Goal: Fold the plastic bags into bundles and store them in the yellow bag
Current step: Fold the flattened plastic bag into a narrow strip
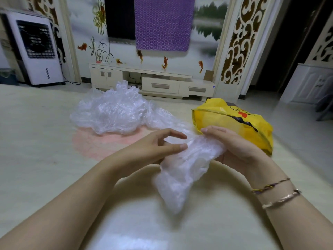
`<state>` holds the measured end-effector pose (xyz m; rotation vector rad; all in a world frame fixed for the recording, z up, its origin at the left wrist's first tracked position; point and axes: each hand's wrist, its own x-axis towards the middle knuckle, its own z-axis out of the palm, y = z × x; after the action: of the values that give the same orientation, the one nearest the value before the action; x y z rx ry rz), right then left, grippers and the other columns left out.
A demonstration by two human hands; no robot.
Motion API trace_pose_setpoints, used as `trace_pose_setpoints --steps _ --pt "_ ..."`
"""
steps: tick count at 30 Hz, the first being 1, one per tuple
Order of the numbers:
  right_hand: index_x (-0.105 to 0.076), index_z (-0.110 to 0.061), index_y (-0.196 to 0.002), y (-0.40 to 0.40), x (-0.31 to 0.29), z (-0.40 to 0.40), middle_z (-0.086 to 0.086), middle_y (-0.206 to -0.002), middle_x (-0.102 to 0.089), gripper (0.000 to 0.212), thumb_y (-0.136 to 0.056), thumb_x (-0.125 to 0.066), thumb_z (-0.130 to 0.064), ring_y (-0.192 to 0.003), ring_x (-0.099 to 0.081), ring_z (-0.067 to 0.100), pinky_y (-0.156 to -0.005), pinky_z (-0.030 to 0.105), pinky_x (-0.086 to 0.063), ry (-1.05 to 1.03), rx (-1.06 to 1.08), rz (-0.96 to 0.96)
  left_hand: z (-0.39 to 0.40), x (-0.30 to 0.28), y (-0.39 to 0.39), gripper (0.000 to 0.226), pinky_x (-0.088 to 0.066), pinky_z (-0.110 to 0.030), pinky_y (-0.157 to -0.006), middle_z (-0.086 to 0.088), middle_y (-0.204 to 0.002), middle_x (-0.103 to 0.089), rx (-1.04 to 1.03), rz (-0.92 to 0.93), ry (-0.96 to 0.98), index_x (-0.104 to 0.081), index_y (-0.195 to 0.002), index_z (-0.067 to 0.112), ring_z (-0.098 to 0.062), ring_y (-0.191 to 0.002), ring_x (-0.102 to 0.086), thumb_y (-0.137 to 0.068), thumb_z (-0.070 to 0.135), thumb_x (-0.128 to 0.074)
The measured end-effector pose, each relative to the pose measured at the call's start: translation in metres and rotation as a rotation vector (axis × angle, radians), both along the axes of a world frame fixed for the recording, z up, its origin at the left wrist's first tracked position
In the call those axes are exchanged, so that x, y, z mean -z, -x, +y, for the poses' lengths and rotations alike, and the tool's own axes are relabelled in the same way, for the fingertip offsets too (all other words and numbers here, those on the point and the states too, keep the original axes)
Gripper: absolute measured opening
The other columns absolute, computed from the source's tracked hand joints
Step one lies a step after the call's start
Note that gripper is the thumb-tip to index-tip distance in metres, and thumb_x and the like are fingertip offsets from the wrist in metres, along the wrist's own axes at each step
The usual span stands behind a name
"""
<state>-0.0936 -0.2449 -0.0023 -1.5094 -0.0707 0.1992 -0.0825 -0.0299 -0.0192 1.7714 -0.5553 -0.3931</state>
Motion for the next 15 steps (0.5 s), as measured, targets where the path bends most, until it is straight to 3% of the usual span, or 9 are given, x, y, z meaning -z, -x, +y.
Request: trace_pose_setpoints --steps 3,6,8,11,13,15 --pt "-0.055 -0.015 -0.073 -0.002 0.003 0.001 0.002 -0.065 -0.058 0.019 -0.089 -0.064 -0.021 -0.056 -0.054 0.014 -0.051 0.025 -0.05 0.034 0.029 -0.008 0.002 -0.001 -0.003 0.049 -0.044 -0.014 -0.06 -0.004 -0.085 -0.062 -0.013 0.049 0.046 -0.061 -0.118 0.036 -0.01 -0.072 -0.057 -0.076 0.058 -0.071" --pt "-0.054 -0.013 -0.077 -0.001 0.004 0.008 0.004 -0.067 -0.061 0.019 -0.09 -0.063 -0.023 -0.056 -0.059 0.014 -0.05 0.025 -0.053 0.054 0.065 -0.015 -0.001 0.004 -0.002 0.049 -0.041 -0.012 -0.057 0.006 -0.079 -0.066 -0.037 -0.028 -0.034 -0.055 -0.123 0.036 -0.003 -0.067 -0.058 -0.078 0.037 -0.075" --pt "-0.052 -0.011 -0.086 -0.005 0.009 0.011 0.008 -0.08 -0.059 0.02 -0.091 -0.064 -0.026 -0.065 -0.061 0.016 -0.05 0.028 -0.055 0.113 0.213 -0.057 -0.003 0.008 -0.003 0.046 -0.046 -0.022 -0.065 0.002 -0.083 -0.069 -0.129 -0.024 0.02 -0.056 -0.122 0.032 -0.01 -0.074 -0.062 -0.082 0.02 -0.075" --pt "-0.044 -0.016 -0.095 -0.015 0.019 0.009 0.001 -0.1 -0.057 0.022 -0.089 -0.064 -0.023 -0.092 -0.058 0.017 -0.074 0.036 -0.056 0.493 0.447 -0.38 -0.001 0.011 -0.01 0.042 -0.046 -0.028 -0.061 -0.005 -0.086 -0.07 -0.376 0.023 0.146 -0.056 -0.122 0.024 -0.018 -0.074 -0.061 -0.085 0.01 -0.07" --pt "-0.041 -0.025 -0.101 -0.015 0.025 0.009 -0.005 -0.112 -0.052 0.031 -0.084 -0.067 -0.02 -0.108 -0.051 0.014 -0.092 0.026 -0.044 0.72 0.374 -0.648 0.002 0.013 -0.016 0.04 -0.05 -0.026 -0.059 -0.007 -0.091 -0.067 -0.517 0.051 0.204 -0.054 -0.121 0.021 -0.018 -0.074 -0.064 -0.086 0.008 -0.069" --pt "-0.037 -0.03 -0.111 -0.01 0.03 0.014 -0.008 -0.122 -0.043 0.047 -0.077 -0.069 -0.026 -0.117 -0.04 0.012 -0.098 0.01 -0.028 0.861 0.181 -0.812 0.003 0.017 -0.02 0.038 -0.05 -0.023 -0.052 -0.003 -0.087 -0.063 -0.602 0.079 0.268 -0.052 -0.12 0.019 -0.015 -0.07 -0.064 -0.087 0.004 -0.064"
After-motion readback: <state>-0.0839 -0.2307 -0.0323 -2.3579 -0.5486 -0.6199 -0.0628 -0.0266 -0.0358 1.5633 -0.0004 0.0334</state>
